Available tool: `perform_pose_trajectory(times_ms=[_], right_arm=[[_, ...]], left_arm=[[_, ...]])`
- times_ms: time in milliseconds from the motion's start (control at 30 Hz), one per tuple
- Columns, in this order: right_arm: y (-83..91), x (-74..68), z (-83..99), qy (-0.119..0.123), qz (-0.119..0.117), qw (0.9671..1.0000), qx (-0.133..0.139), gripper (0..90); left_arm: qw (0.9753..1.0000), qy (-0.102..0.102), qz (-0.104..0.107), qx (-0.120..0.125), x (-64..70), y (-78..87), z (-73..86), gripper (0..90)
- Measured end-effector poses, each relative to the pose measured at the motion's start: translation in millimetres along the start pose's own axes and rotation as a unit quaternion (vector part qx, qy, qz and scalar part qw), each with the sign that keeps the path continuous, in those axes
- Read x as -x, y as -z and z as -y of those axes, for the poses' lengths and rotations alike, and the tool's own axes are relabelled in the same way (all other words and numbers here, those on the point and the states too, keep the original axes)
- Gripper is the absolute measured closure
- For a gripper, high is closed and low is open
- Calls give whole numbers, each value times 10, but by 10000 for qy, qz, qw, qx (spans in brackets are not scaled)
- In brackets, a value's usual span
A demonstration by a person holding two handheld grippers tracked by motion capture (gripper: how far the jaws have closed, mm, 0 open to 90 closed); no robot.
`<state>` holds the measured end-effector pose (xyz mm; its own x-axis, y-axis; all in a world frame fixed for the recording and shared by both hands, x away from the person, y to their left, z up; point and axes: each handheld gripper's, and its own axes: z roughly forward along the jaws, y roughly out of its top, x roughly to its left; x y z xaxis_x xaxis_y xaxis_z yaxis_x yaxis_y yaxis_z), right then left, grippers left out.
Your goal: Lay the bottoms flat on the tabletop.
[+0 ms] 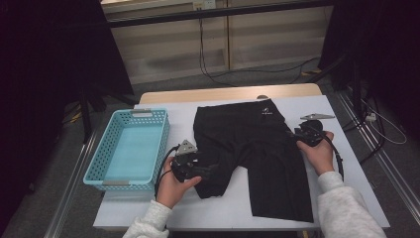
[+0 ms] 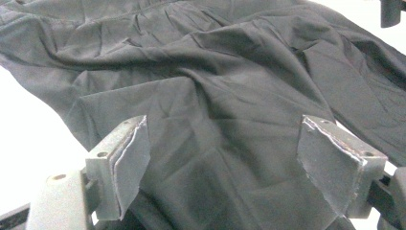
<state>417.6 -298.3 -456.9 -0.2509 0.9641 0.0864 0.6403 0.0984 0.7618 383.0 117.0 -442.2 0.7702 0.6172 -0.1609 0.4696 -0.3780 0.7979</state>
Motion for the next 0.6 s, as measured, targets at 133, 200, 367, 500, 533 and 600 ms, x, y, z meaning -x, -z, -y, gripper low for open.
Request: perform_pose_trajectory(times_ms=[133,200,367,500,533,600], right_arm=[[156,-165,73,208,-137,9997,60,447],[233,-234,117,250,-112,9996,91,412],[395,-379,240,326,-133,9993,135,350],[486,-511,338,418,-292,9985,221,350],[486,-539,353,416,-386,9982,216,344],[487,-588,363,373,-428,9982,202,312]], left_arm=[[10000,19,-4,20,-7,8,1,192],[10000,11,-5,18,1,10,-4,192],[10000,-77,-17,27,26,26,-20,192],[9998,-175,-41,-123,9,21,14,191],[9996,-216,-55,-155,5,20,21,191],[9996,-221,-66,-180,11,15,31,192]])
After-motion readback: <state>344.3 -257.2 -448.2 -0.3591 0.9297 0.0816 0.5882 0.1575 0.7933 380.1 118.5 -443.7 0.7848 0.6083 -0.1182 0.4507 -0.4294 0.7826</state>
